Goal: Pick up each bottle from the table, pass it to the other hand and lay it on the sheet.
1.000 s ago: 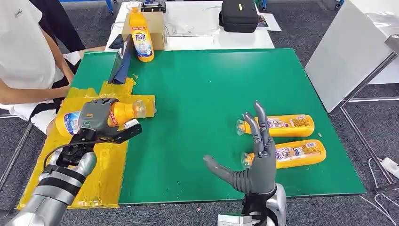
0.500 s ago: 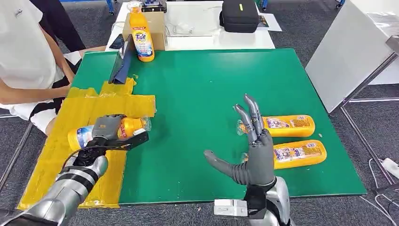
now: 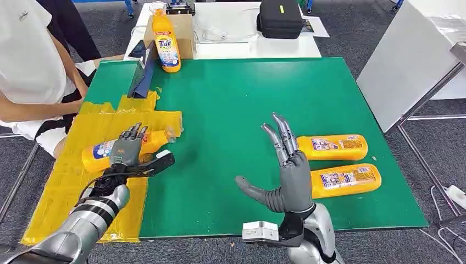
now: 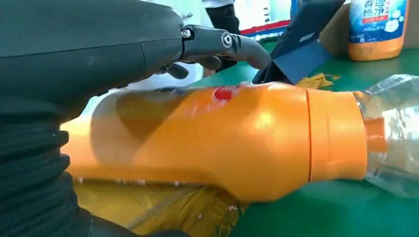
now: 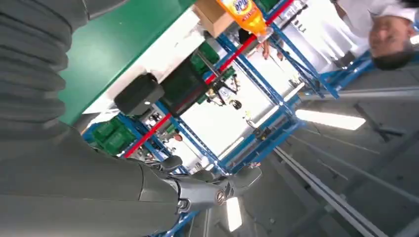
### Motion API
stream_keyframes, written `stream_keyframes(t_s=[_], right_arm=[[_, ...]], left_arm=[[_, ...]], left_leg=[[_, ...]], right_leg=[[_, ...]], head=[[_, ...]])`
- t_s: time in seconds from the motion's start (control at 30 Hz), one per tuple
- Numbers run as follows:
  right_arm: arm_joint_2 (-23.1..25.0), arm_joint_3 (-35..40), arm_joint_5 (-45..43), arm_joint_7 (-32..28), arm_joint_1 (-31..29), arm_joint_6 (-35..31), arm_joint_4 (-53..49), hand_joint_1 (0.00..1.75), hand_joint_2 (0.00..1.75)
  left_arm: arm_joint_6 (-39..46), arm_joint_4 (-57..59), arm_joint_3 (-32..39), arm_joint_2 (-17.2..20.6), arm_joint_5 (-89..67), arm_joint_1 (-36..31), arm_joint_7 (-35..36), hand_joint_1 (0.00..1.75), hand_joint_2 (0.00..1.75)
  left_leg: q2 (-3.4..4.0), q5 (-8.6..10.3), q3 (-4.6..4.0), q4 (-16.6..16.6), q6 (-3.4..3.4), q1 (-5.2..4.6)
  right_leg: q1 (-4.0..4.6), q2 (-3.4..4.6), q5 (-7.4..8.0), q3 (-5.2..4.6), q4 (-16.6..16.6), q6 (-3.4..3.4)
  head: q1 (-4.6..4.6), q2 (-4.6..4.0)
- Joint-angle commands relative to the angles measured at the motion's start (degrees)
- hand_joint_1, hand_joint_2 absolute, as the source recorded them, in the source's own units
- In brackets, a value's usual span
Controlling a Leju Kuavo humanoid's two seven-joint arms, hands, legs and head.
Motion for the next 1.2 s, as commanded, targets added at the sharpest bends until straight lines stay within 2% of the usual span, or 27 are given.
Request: stream_keyframes(t_s=[0.03,0.2,0.47,0.57,0.6,0.67,0.73,0.77,0.83,1.0,1.2], right_arm=[[-1.4,-1.3,2.4,2.1,-2.2,1.6,4.5,0.00,1.75],[-1.7,-2.6,4.2,3.7,-2.9,2.6,4.9,0.00,1.75],[-1.8,-2.7,4.2,3.8,-2.9,2.6,5.0,0.00,1.75],[-1.8,-2.7,4.2,3.8,-2.9,2.6,5.0,0.00,1.75],[-2.2,-2.7,5.5,4.9,-3.1,3.4,5.2,0.00,1.75],[-4.2,-3.3,8.2,8.4,-4.1,6.6,5.5,0.00,1.75],[-7.8,-4.2,11.1,11.0,-6.4,11.2,7.6,0.00,1.75],[-9.6,-5.2,11.7,11.3,-7.8,13.7,9.4,0.00,1.75],[-11.4,-7.2,12.6,10.8,-10.0,15.5,12.5,0.00,1.75],[-17.1,-9.1,12.8,10.2,-17.3,23.1,21.8,0.00,1.75],[-20.2,-8.2,14.5,8.5,-23.7,24.1,35.0,0.00,1.75]], left_arm=[[2.3,-6.1,3.7,-0.8,0.6,4.1,-1.2,0.00,1.75],[-0.8,-19.0,4.7,0.1,6.4,9.6,-6.2,0.00,1.75],[-1.0,-19.7,4.7,0.2,6.5,9.9,-6.2,0.00,1.75],[-1.0,-19.7,4.7,0.2,6.5,9.9,-6.2,0.00,1.75],[-1.3,-22.1,5.2,-0.2,10.5,11.1,-9.4,0.00,1.75],[-4.9,-33.3,6.4,-0.7,21.9,16.4,-16.7,0.00,1.75],[-12.9,-48.5,7.1,-1.8,34.9,23.3,-21.5,0.00,1.75],[-17.9,-55.1,6.4,-2.1,40.3,26.1,-22.2,0.00,1.75],[-23.2,-61.1,5.7,-2.2,47.2,28.9,-23.5,0.00,1.75],[-29.5,-64.3,4.7,-2.7,55.1,31.3,-25.5,0.00,1.75],[-32.2,-61.6,1.2,-2.9,57.7,31.1,-26.9,0.00,1.75]], left_leg=[[0.11,-0.07,0.19,-0.1,0.02,0.02],[0.14,-0.10,0.18,0.0,0.02,0.03],[0.08,-0.03,-0.01,0.0,0.00,0.01],[0.13,-0.10,0.19,0.0,0.01,0.05],[0.11,-0.09,0.15,0.0,0.01,0.04],[0.17,-0.14,0.24,0.0,0.03,0.04],[0.26,-0.13,0.07,0.0,0.05,0.03],[0.26,-0.12,0.01,0.0,0.05,0.01],[0.23,-0.15,0.04,0.1,0.07,0.03],[0.26,-0.20,0.04,0.1,0.11,0.01],[0.06,-0.11,0.13,0.0,0.17,-0.06]], right_leg=[[0.04,0.04,-0.03,0.18,-0.1,-0.08],[0.07,0.07,-0.04,0.15,-0.1,-0.09],[0.04,0.03,0.00,-0.03,0.0,-0.05],[0.09,0.05,-0.04,0.18,-0.1,-0.11],[0.08,0.03,-0.04,0.14,-0.1,-0.10],[0.09,0.08,-0.06,0.23,-0.1,-0.11],[0.06,0.20,-0.01,0.05,-0.1,-0.05],[0.05,0.20,0.00,-0.01,-0.1,-0.03],[0.05,0.16,-0.03,0.04,-0.1,-0.02],[0.02,0.22,-0.03,0.10,-0.1,-0.02],[-0.01,0.02,-0.03,0.22,-0.2,0.01]], head=[[0.00,0.00],[0.00,0.00],[0.00,0.00],[0.00,0.00],[0.00,0.00],[0.00,0.00],[0.00,0.00],[0.00,0.00],[0.00,0.00],[0.00,0.00],[-0.02,0.00]])
